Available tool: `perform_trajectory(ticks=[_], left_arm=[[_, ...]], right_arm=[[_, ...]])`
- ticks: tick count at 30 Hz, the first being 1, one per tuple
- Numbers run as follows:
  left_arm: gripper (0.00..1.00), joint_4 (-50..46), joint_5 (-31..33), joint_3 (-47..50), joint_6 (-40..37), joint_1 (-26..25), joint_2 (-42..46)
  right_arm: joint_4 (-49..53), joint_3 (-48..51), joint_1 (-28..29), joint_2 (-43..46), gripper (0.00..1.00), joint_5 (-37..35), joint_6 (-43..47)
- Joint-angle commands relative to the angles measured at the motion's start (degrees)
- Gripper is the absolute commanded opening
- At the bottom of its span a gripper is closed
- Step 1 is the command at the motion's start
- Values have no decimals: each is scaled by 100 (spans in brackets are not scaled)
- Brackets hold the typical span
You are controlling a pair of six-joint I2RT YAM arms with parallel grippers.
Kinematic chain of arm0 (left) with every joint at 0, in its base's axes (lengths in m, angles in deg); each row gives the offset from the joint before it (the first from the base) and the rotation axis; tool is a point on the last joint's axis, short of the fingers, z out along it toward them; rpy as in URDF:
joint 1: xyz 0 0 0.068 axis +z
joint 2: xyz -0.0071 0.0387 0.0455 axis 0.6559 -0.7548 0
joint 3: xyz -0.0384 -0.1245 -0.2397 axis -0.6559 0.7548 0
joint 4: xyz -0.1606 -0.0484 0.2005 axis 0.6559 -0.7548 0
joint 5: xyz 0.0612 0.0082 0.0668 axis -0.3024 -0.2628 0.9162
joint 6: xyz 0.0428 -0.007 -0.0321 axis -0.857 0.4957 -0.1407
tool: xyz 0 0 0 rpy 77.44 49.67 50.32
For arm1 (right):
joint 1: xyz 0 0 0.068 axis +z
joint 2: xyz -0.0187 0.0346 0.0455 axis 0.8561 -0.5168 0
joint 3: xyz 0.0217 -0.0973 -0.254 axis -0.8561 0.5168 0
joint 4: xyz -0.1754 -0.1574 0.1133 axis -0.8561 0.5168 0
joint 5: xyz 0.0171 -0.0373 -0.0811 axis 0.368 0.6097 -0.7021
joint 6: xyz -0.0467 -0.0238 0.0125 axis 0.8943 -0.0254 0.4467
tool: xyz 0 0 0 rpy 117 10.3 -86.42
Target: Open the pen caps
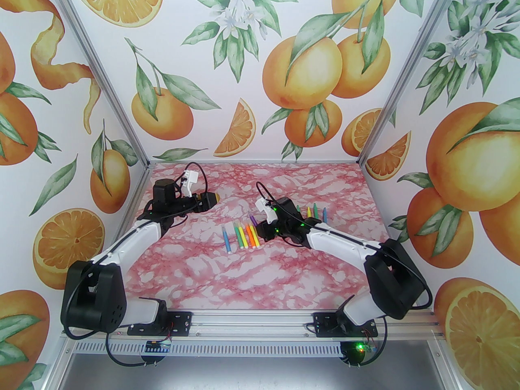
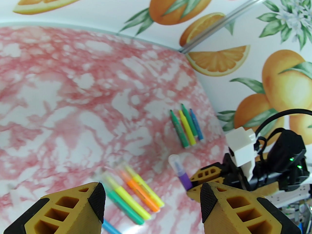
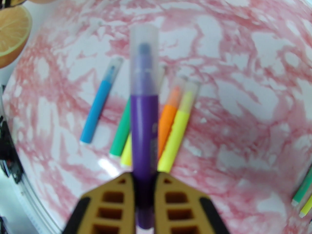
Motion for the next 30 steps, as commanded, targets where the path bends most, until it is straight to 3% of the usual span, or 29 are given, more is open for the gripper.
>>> perform_trajectory(ticks=[1, 30], left_arm=[[68, 432, -530, -24, 180, -181, -182], [51, 678, -1039, -627, 315, -962, -903]], right_arm=[[-410, 84, -26, 206, 1, 317, -83], [-1011, 346, -17, 710, 1, 929, -30]])
